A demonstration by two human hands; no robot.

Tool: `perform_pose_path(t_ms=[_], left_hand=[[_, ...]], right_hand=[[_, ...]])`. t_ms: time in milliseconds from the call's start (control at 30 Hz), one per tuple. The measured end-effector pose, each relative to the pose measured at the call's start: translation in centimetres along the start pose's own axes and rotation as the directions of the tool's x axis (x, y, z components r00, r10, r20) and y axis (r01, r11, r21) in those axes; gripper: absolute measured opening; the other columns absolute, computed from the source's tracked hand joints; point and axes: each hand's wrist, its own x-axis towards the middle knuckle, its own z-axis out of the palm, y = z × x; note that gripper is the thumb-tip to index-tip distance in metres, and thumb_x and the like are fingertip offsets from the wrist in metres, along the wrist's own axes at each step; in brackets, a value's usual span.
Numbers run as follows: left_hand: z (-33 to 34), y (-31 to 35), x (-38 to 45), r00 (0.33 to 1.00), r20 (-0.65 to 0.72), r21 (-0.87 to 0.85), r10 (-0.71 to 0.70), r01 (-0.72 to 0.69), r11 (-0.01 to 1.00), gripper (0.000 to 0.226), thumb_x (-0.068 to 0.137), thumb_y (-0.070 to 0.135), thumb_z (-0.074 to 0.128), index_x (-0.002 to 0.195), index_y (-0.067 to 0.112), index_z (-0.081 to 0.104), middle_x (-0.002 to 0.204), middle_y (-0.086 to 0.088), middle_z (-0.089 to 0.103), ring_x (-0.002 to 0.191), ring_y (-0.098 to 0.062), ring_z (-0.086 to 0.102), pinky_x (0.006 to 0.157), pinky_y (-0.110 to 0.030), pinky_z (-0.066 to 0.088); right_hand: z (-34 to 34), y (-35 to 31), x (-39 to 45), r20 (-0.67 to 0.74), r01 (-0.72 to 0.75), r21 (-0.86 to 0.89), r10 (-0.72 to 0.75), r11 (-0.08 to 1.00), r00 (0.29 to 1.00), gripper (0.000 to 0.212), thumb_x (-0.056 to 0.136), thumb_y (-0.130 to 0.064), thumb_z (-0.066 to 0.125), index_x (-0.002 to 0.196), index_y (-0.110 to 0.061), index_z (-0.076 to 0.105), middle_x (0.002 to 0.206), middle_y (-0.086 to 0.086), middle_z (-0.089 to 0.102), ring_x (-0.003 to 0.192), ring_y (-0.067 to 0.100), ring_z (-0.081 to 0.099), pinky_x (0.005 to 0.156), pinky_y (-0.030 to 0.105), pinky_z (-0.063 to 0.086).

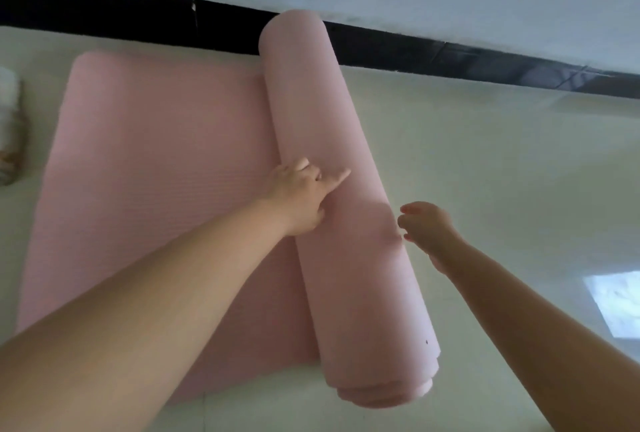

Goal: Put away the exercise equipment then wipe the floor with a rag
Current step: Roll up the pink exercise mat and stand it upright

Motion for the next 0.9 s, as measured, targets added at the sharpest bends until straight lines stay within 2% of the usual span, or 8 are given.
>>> perform_pose_path(t_ms=[100,233,367,533,633,767,833,900], left_hand=[[-0.2,-0.2,0.5,0.999,0.034,0.036,0.004,-0.005,0.999,0.059,0.092,0.013,0.042,0.146,0.031,0.029,0.135,-0.007,0.044,0.131,-0.026,0.03,0.102,-0.036,0.033],[-0.7,-1.1,0.2,0.997,-0.053,0.052,0.046,-0.044,0.998,0.039,0.091,0.011,0.044,0.127,0.016,0.057,0.142,-0.004,0.04,0.135,-0.024,0.027,0.102,-0.038,0.034],[-0.6,-2.6,-0.7,0.995,-0.085,-0.038,0.043,-0.046,0.998,0.037,0.096,0.024,0.04,0.122,0.005,0.058,0.148,-0.003,0.04,0.138,-0.02,0.033,0.107,-0.032,0.032],[-0.8,-2.8,-2.6,0.994,-0.072,-0.008,-0.079,0.078,0.997,0.059,0.094,0.053,0.039,0.147,0.032,0.027,0.122,-0.011,0.053,0.121,-0.029,0.044,0.099,-0.033,0.037],[0.0,-3.1,-4.2,0.968,-0.031,-0.045,-0.248,0.247,0.968,0.057,0.092,0.057,0.039,0.144,0.037,0.032,0.129,-0.015,0.049,0.126,-0.031,0.04,0.102,-0.036,0.036],[0.1,-3.6,-6.2,0.906,-0.108,-0.083,-0.409,0.401,0.912,0.053,0.089,0.058,0.04,0.13,0.025,0.054,0.128,-0.014,0.054,0.126,-0.031,0.042,0.101,-0.039,0.041],[-0.2,-3.7,-6.8,0.866,-0.09,-0.071,-0.491,0.487,0.871,0.051,0.089,0.055,0.047,0.12,0.017,0.059,0.131,-0.009,0.051,0.124,-0.03,0.045,0.096,-0.038,0.042],[-0.4,-4.3,-7.5,0.816,-0.005,-0.076,-0.578,0.576,0.814,0.06,0.085,0.061,0.048,0.116,0.011,0.061,0.128,-0.009,0.052,0.12,-0.031,0.05,0.094,-0.038,0.045]], right_hand=[[1.1,0.4,-2.6,0.069,-0.014,-0.177,0.026,0.984,0.997,0.025,0.09,-0.006,0.042,0.095,0.009,0.063,0.085,0.017,0.05,0.078,0.025,0.046,0.061,0.028,0.035],[1.3,-1.0,-3.7,0.057,0.046,-0.135,-0.039,0.99,0.998,0.032,0.092,-0.016,0.055,0.121,-0.005,0.062,0.123,0.016,0.059,0.108,0.029,0.057,0.088,0.028,0.044],[0.6,-1.8,-3.3,0.224,0.123,-0.116,-0.095,0.986,0.97,0.021,0.089,-0.019,0.059,0.108,-0.014,0.068,0.119,0.007,0.058,0.098,0.018,0.05,0.083,0.023,0.037],[0.5,-1.9,-2.6,0.353,0.211,-0.007,-0.196,0.977,0.915,0.03,0.088,0.004,0.042,0.089,-0.02,0.06,0.095,0.005,0.062,0.092,0.02,0.055,0.07,0.02,0.041],[1.2,-1.9,-1.8,0.394,0.137,0.164,-0.192,0.977,0.899,0.036,0.09,0.008,0.043,0.12,-0.009,0.051,0.082,0.004,0.058,0.08,0.023,0.062,0.082,0.03,0.05],[3.9,-2.9,-1.9,0.403,0.266,-0.077,-0.214,0.961,0.89,0.043,0.09,-0.001,0.045,0.131,-0.01,0.052,0.065,0.005,0.053,0.05,0.016,0.051,0.052,0.021,0.044],[4.8,-3.8,-2.4,0.351,0.379,-0.129,-0.315,0.916,0.882,0.032,0.09,-0.009,0.048,0.117,-0.012,0.065,0.074,0.005,0.062,0.057,0.018,0.05,0.05,0.017,0.036],[5.4,-4.7,-3.0,0.345,0.422,-0.069,-0.375,0.904,0.86,0.028,0.09,-0.012,0.052,0.111,-0.016,0.069,0.106,0.008,0.068,0.079,0.02,0.055,0.057,0.014,0.039]])
